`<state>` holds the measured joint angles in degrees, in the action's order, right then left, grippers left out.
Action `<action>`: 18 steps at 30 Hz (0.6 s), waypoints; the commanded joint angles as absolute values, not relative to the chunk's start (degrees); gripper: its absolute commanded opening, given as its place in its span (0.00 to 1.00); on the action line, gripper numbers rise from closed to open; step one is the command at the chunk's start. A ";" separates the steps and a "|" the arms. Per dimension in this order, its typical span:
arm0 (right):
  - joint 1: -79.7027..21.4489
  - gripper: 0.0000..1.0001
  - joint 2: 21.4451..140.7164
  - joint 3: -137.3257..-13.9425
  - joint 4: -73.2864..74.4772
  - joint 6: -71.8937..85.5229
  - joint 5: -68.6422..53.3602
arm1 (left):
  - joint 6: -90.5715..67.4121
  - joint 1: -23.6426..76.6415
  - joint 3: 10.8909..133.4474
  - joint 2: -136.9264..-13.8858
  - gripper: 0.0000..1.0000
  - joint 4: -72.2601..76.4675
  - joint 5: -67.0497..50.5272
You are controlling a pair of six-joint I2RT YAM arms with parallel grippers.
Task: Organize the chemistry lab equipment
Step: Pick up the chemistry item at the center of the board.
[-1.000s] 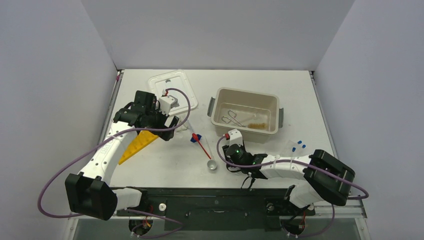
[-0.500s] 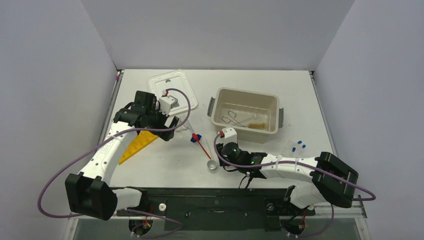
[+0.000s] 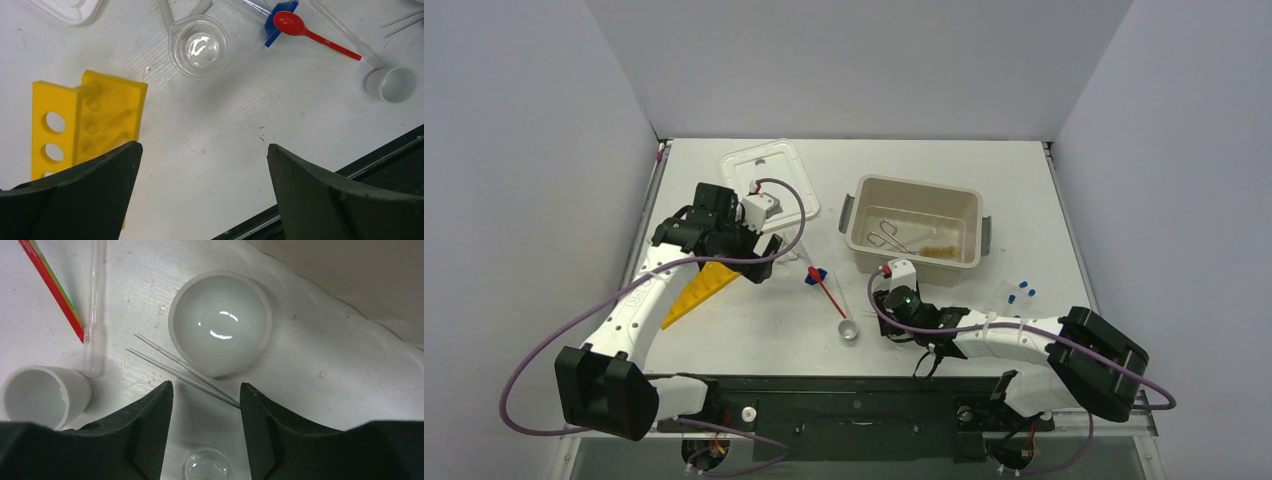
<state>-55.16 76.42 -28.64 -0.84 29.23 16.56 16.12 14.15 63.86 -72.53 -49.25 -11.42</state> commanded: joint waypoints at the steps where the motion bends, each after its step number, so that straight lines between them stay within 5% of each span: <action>1: -55.11 0.48 77.28 -27.65 -5.26 31.03 16.38 | 16.70 13.93 64.51 -71.37 0.97 -47.44 -12.43; 11: -55.52 0.47 82.66 -26.74 -10.01 31.32 13.87 | 16.95 13.89 64.73 -71.46 0.96 -47.63 -11.73; 18: -55.95 0.32 85.47 -29.79 -9.37 28.73 14.87 | 16.96 13.92 65.34 -71.72 0.97 -47.90 -11.57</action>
<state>-55.20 83.24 -28.47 -10.92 29.74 15.99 16.23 14.15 63.86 -72.53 -49.28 -11.38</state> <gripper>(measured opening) 0.372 0.967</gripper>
